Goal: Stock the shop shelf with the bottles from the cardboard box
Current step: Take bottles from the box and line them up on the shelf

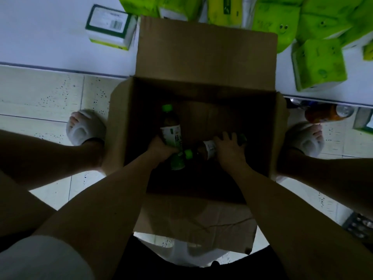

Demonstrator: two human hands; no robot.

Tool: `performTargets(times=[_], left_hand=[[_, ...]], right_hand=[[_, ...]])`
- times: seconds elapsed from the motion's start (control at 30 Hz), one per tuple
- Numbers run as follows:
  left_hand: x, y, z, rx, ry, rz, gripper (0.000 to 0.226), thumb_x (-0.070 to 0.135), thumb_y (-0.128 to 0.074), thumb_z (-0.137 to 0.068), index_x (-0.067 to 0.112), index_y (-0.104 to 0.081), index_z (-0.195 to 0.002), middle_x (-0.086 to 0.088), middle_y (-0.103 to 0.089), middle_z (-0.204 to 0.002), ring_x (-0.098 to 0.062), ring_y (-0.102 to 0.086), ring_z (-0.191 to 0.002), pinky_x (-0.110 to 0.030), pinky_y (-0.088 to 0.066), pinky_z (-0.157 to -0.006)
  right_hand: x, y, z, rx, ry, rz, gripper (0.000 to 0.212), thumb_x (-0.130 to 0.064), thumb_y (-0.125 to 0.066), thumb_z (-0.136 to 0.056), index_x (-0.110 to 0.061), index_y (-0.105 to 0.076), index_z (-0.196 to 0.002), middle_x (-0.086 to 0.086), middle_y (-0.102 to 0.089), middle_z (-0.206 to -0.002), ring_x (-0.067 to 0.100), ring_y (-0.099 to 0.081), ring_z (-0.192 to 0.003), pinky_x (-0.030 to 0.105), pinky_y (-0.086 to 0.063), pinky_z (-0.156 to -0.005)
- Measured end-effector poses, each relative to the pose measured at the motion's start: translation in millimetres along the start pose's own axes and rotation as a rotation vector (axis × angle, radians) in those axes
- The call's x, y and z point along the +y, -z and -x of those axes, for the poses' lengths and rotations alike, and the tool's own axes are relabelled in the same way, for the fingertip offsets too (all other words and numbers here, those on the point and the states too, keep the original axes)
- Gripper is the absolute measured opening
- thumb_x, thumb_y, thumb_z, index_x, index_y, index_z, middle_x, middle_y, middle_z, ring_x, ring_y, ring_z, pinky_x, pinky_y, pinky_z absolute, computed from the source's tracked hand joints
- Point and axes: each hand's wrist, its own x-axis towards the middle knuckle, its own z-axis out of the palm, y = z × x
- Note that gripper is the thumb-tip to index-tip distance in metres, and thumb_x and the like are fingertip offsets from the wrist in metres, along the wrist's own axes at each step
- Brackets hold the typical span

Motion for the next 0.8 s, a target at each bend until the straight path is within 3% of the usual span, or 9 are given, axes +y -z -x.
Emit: performTargets(times=[0.13,0.23,0.3,0.43,0.57,0.67,0.73,0.8], left_hand=[[12.6,15.0,13.8,0.037,-0.123,-0.031,0.075,0.003,-0.08,-0.069,0.013,-0.044,-0.134,-0.012,-0.053,-0.135,-0.03,-0.05,-0.126,-0.032,-0.043,-0.09],[19.6,24.8,29.5,0.061,-0.175,-0.015,0.075,0.011,-0.082,-0.068,0.015,-0.044,-0.131,-0.009,-0.055,-0.133,-0.029,-0.053,-0.123,-0.035,-0.045,-0.091],[27.6,29.8,42.4,0.082,-0.23,-0.022,0.065,0.015,-0.084,-0.066,0.019,-0.048,-0.12,-0.004,-0.059,-0.123,-0.026,-0.057,-0.115,-0.037,-0.049,-0.09],[57.4,38.8,76.0,0.05,-0.395,0.016,0.056,0.02,-0.086,-0.063,0.024,-0.052,-0.107,0.003,-0.062,-0.11,-0.014,-0.062,-0.1,-0.035,-0.053,-0.086],[86.3,51.0,117.4,0.0,-0.547,0.141,0.058,0.019,-0.087,-0.062,0.026,-0.056,-0.11,-0.002,-0.065,-0.11,-0.015,-0.067,-0.097,-0.036,-0.056,-0.086],[107.2,61.2,150.8,-0.032,-0.647,0.234,0.06,0.018,-0.087,-0.063,0.026,-0.057,-0.115,-0.001,-0.066,-0.112,-0.011,-0.068,-0.097,-0.029,-0.059,-0.081],[123.6,66.8,172.6,-0.083,-0.701,0.305,0.061,0.011,-0.084,-0.067,0.024,-0.057,-0.119,-0.004,-0.066,-0.117,-0.019,-0.066,-0.107,-0.041,-0.056,-0.09],[143.2,73.1,197.7,-0.12,-0.787,0.326,0.06,0.005,-0.081,-0.069,0.024,-0.057,-0.12,-0.003,-0.066,-0.119,-0.023,-0.064,-0.111,-0.051,-0.052,-0.095]], right_hand=[[6.3,18.4,11.1,0.04,-0.046,-0.525,0.073,-0.027,-0.078,-0.078,-0.018,-0.042,-0.141,0.015,-0.039,-0.147,0.038,-0.033,-0.137,0.052,-0.033,-0.111],[1.6,36.4,32.4,0.12,-0.095,-1.052,0.071,-0.013,-0.083,-0.072,-0.008,-0.05,-0.135,0.016,-0.054,-0.137,0.035,-0.05,-0.126,0.048,-0.044,-0.103],[-5.1,47.0,48.4,0.184,-0.097,-1.218,0.063,-0.009,-0.082,-0.074,-0.008,-0.053,-0.13,0.011,-0.061,-0.13,0.03,-0.057,-0.118,0.041,-0.049,-0.094],[-15.4,78.9,77.9,0.275,-0.007,-1.38,0.041,-0.019,-0.084,-0.072,-0.032,-0.059,-0.102,-0.017,-0.066,-0.1,0.008,-0.063,-0.095,0.021,-0.05,-0.073],[-20.9,118.2,110.6,0.348,0.157,-1.413,0.054,-0.032,-0.084,-0.068,-0.035,-0.058,-0.115,-0.014,-0.069,-0.112,0.007,-0.064,-0.106,0.031,-0.049,-0.094],[-24.7,149.7,141.3,0.438,0.281,-1.474,0.049,-0.037,-0.084,-0.066,-0.045,-0.059,-0.107,-0.014,-0.069,-0.115,0.007,-0.063,-0.111,0.032,-0.05,-0.097],[-24.7,171.9,162.9,0.492,0.374,-1.5,0.048,-0.033,-0.084,-0.069,-0.049,-0.059,-0.107,-0.008,-0.068,-0.121,0.014,-0.062,-0.115,0.038,-0.05,-0.098],[-20.6,196.2,184.2,0.562,0.438,-1.507,0.052,-0.028,-0.083,-0.071,-0.039,-0.06,-0.116,-0.005,-0.068,-0.121,0.017,-0.064,-0.114,0.044,-0.052,-0.096]])
